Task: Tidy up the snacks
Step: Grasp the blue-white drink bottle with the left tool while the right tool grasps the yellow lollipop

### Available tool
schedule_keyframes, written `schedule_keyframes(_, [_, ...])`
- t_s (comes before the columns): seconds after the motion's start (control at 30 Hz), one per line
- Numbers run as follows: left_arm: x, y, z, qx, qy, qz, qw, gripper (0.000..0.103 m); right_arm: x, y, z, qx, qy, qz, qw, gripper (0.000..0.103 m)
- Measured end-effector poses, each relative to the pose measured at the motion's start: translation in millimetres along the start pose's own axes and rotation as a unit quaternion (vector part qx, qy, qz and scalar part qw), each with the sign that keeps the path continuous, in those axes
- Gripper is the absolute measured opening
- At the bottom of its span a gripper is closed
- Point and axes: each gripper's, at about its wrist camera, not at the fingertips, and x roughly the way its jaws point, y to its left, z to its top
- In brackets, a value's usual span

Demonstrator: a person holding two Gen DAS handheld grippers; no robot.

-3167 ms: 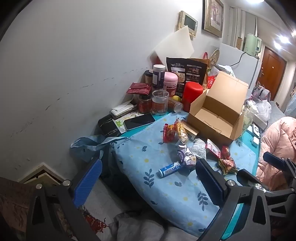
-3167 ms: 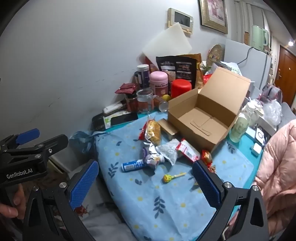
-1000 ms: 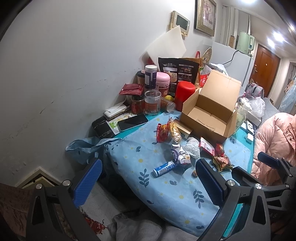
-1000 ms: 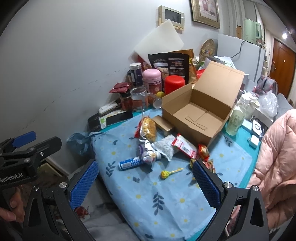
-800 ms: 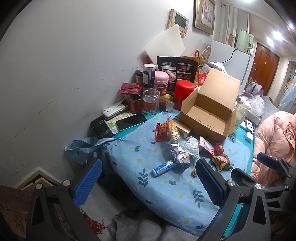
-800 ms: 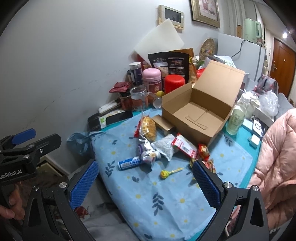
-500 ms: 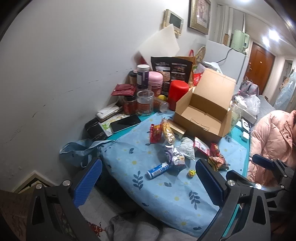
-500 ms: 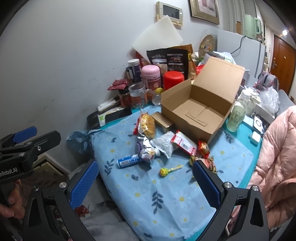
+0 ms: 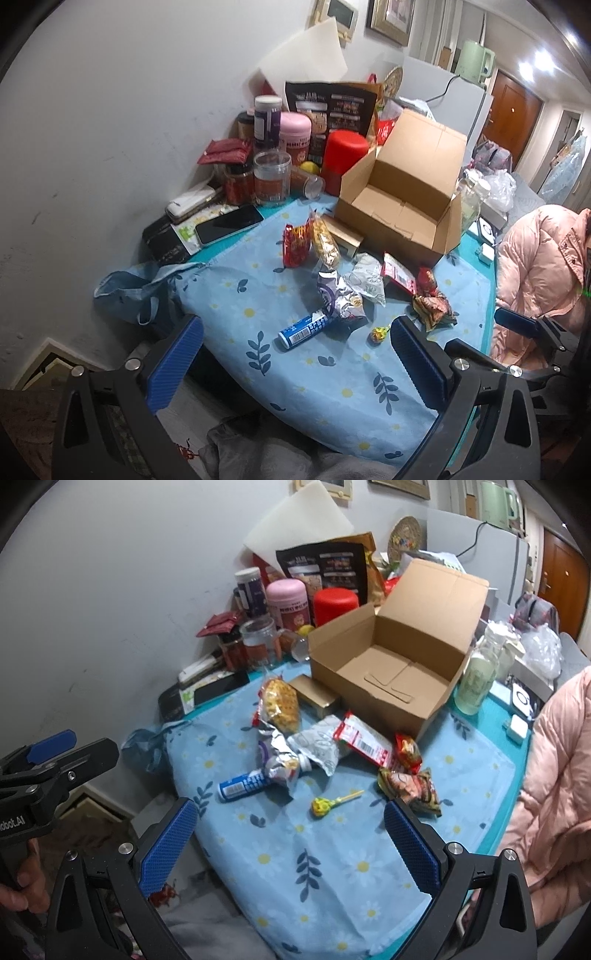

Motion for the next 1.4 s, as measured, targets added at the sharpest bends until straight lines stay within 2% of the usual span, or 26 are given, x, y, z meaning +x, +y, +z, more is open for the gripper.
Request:
schedule_keyframes(0.23, [41, -2, 2, 0.013, 0.036, -0.014, 0.9992, 0.103, 33, -17, -3, 0.028, 0.018, -0.015, 0.999, 0.103])
schedule_keyframes(0.4, [77, -3, 3, 0.025, 0.057, -0.019, 0.9979, 0.096, 60, -23, -2, 0.027, 0.045, -0.016, 0.998, 0.103])
schedule_keyframes(0.5, [101, -5, 1, 0.042, 0.079, -0.006, 0.996, 0.081, 75, -25, -3, 0.02, 0.053, -0.036, 0.998, 0.097])
schedule_keyframes(0.53, [109, -5, 0, 0.043, 0.088, -0.009, 0.9951, 0.08, 82, -26, -4, 0.014, 0.055, -0.043, 0.997, 0.095])
schedule_keyframes(0.77, [155, -9, -6, 0.071, 0.12, -0.021, 0.99, 0.079, 129, -35, -12, 0.022, 0.101, -0.038, 0.994, 0.089])
schedule_keyframes(0.9, [183, -12, -6, 0.078, 0.142, -0.028, 0.9864, 0.079, 157, -41, -18, 0.034, 0.129, -0.037, 0.99, 0.079])
schedule_keyframes(0.93, [190, -12, -6, 0.08, 0.148, -0.03, 0.9853, 0.077, 162, -43, -18, 0.038, 0.135, -0.036, 0.99, 0.077])
schedule_keyframes(0.97, [198, -12, -7, 0.08, 0.158, -0.032, 0.9836, 0.071, 165, -44, -19, 0.042, 0.139, -0.034, 0.989, 0.077])
schedule_keyframes(1.13, [220, -15, -11, 0.093, 0.183, -0.053, 0.9773, 0.068, 180, -52, -18, 0.07, 0.152, -0.015, 0.986, 0.076])
schedule_keyframes(1.17, [223, -18, -12, 0.101, 0.185, -0.06, 0.9756, 0.061, 184, -53, -19, 0.075, 0.156, -0.01, 0.985, 0.076])
schedule_keyframes(1.27, [230, -25, -16, 0.122, 0.197, -0.073, 0.97, 0.045, 193, -55, -18, 0.086, 0.172, 0.011, 0.981, 0.064])
schedule_keyframes(1.37, [235, -31, -19, 0.125, 0.204, -0.081, 0.9676, 0.042, 199, -56, -18, 0.094, 0.177, 0.024, 0.979, 0.058])
schedule_keyframes(1.4, [234, -34, -20, 0.128, 0.205, -0.085, 0.9667, 0.041, 200, -57, -18, 0.091, 0.177, 0.028, 0.98, 0.052])
